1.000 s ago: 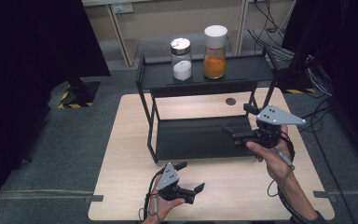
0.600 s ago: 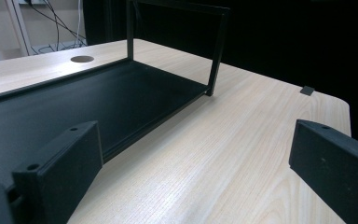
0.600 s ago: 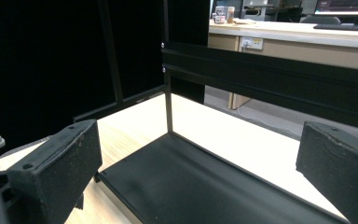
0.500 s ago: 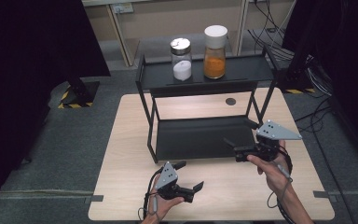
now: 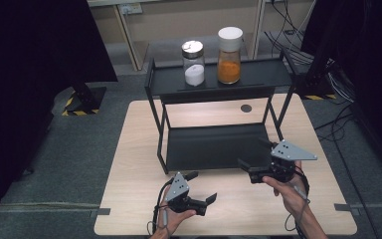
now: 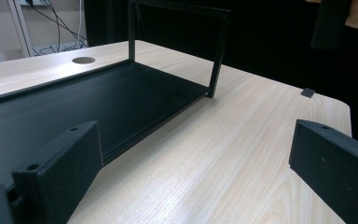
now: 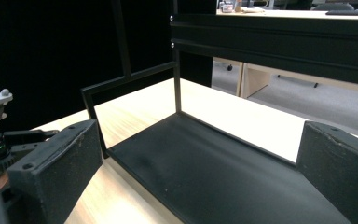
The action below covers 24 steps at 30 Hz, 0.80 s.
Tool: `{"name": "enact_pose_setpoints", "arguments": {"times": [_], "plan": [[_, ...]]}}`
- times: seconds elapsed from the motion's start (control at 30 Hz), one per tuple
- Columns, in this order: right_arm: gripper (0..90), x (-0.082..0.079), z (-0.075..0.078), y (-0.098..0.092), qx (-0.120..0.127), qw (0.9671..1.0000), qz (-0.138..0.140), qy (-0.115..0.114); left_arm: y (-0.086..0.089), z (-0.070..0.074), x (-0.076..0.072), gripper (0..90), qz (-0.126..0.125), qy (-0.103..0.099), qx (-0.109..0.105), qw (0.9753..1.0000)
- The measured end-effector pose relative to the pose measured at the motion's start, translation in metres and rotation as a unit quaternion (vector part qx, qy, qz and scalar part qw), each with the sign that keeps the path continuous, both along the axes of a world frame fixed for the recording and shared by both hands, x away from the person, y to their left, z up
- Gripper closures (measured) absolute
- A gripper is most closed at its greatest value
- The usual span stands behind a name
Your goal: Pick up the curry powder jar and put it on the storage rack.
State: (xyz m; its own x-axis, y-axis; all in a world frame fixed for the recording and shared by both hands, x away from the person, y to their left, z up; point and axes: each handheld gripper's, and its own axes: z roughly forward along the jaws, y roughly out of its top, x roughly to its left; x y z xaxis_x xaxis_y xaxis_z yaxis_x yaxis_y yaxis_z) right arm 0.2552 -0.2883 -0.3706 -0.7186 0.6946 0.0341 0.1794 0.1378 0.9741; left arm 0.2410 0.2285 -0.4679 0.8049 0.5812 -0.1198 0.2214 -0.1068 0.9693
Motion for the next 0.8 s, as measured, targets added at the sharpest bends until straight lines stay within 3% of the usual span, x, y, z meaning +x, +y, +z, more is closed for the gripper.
{"name": "enact_pose_setpoints", "arguments": {"times": [0.8], "plan": [[0.3,-0.013,-0.04,-0.009,0.006,0.9999,0.0,0.014,0.001,-0.002,0.002,1.9,-0.002,0.004,-0.007,1.0]]}}
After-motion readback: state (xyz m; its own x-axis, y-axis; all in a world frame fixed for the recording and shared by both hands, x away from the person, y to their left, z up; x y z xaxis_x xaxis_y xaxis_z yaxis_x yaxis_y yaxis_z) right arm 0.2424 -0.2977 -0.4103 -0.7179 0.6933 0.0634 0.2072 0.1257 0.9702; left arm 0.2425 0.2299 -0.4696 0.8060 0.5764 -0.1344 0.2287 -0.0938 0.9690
